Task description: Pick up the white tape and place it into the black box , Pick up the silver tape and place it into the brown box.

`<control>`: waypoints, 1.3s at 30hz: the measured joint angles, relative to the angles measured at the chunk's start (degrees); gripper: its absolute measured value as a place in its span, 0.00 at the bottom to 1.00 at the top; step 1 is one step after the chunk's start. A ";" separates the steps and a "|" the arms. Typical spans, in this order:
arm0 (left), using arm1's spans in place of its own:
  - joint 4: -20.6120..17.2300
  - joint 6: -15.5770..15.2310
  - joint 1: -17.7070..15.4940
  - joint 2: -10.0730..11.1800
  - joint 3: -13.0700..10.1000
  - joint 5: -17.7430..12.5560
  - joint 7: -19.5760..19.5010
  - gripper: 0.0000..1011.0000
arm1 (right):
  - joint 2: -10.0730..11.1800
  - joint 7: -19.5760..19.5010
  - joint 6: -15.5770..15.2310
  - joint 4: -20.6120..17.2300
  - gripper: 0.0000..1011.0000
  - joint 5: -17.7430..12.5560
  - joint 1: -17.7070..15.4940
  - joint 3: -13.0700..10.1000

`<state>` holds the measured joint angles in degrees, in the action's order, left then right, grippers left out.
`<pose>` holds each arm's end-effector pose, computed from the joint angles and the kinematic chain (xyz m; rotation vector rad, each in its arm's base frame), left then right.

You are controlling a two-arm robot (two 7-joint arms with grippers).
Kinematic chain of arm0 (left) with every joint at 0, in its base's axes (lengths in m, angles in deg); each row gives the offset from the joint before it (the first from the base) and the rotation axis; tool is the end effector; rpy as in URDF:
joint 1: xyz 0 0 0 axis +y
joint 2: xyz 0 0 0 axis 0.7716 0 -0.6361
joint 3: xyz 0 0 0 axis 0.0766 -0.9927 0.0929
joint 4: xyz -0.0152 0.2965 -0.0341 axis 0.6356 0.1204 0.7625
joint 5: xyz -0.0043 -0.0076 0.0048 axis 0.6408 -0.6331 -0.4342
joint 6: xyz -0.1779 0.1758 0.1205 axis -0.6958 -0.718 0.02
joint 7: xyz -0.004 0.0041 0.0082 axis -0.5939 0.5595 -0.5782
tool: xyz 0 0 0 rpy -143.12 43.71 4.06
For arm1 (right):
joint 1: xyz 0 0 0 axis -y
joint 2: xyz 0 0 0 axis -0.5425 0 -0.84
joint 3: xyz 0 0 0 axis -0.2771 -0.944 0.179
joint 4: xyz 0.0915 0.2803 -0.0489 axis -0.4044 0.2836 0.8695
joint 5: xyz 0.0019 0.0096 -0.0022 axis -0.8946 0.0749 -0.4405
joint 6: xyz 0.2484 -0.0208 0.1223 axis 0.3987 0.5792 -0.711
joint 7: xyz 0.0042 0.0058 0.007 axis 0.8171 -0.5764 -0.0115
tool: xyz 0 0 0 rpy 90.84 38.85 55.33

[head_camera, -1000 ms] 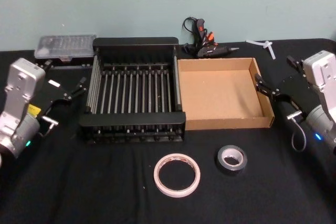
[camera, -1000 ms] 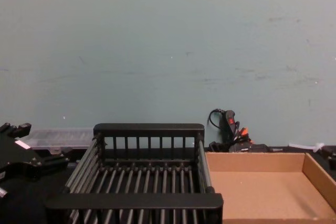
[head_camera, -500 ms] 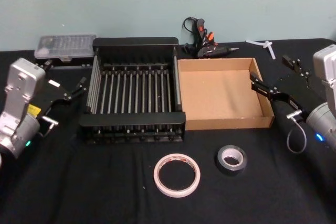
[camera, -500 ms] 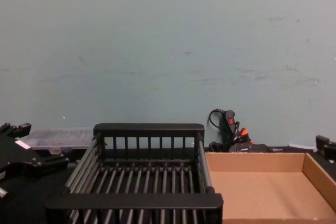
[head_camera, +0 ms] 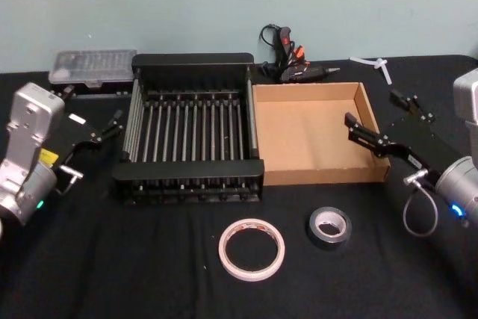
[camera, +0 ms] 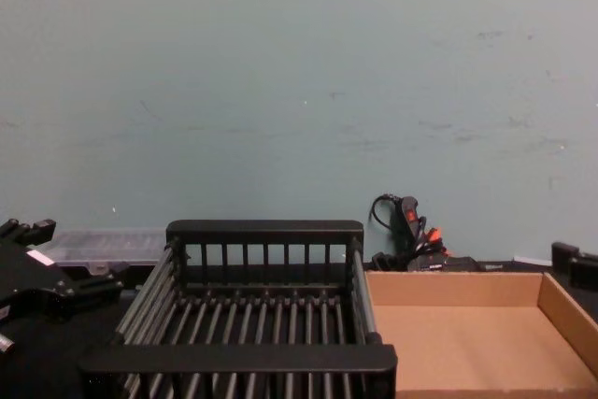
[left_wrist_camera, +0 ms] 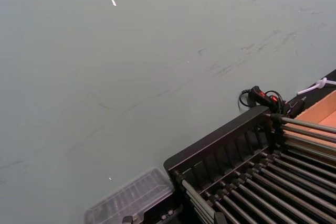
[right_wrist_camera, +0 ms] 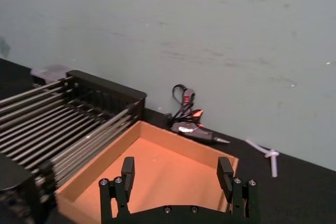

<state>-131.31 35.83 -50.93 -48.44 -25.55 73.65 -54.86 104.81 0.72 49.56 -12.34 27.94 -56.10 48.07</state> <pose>0.3300 0.0959 -0.3033 0.3046 -0.2849 1.2480 0.2884 -0.0809 -0.2724 -0.1537 -0.0795 -1.1235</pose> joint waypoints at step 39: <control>0.00 0.00 0.00 0.00 0.00 0.00 0.00 0.99 | 2.20 4.56 -12.51 -9.20 0.99 3.46 -11.66 -2.15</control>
<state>-131.31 35.83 -50.94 -48.44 -25.56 73.65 -54.86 107.00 5.27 37.05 -21.54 31.40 -67.76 45.92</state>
